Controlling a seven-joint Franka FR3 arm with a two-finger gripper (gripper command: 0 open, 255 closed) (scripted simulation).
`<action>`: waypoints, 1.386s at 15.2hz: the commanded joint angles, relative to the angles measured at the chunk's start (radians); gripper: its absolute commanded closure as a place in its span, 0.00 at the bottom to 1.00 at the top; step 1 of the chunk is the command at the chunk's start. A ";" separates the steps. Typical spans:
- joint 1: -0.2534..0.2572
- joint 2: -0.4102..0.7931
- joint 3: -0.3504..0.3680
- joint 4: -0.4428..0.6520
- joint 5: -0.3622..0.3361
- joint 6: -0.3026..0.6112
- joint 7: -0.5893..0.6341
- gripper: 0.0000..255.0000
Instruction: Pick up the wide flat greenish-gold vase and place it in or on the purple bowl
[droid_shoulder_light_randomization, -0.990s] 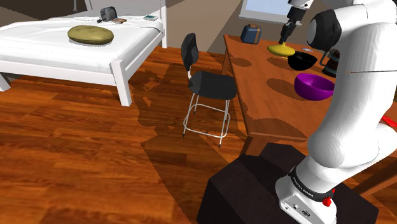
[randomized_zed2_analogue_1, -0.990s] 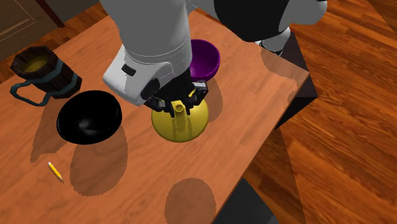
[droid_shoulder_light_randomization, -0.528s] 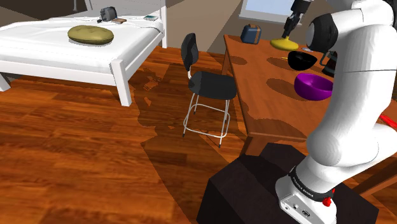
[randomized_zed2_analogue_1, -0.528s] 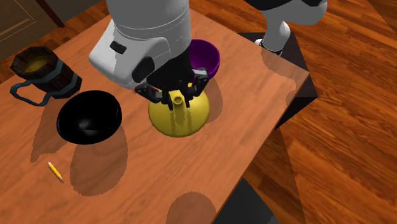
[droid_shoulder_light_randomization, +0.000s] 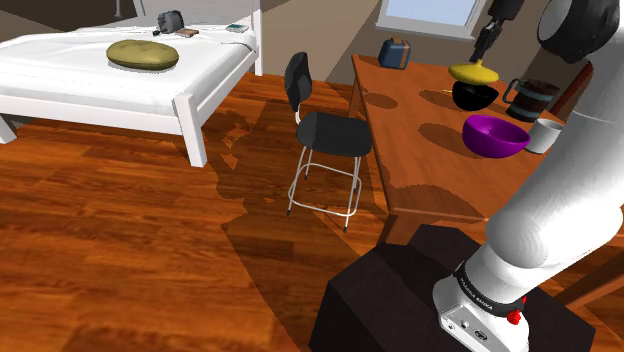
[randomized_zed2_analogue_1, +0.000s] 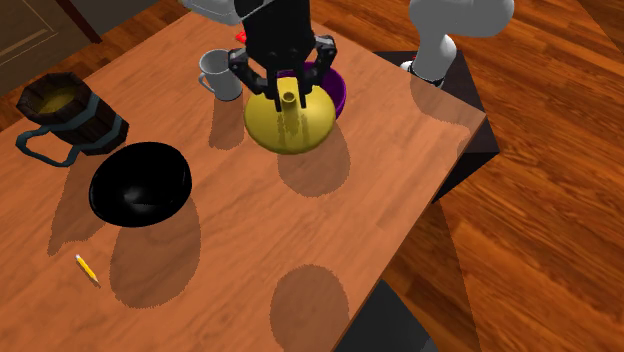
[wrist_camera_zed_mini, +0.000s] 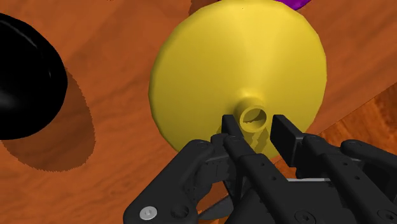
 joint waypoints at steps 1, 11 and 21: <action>0.026 -0.100 -0.007 -0.102 -0.060 0.020 0.003 1.00; 0.006 -0.467 0.010 -0.374 -0.279 -0.002 0.005 1.00; -0.011 -0.525 0.015 -0.540 -0.312 0.114 0.014 1.00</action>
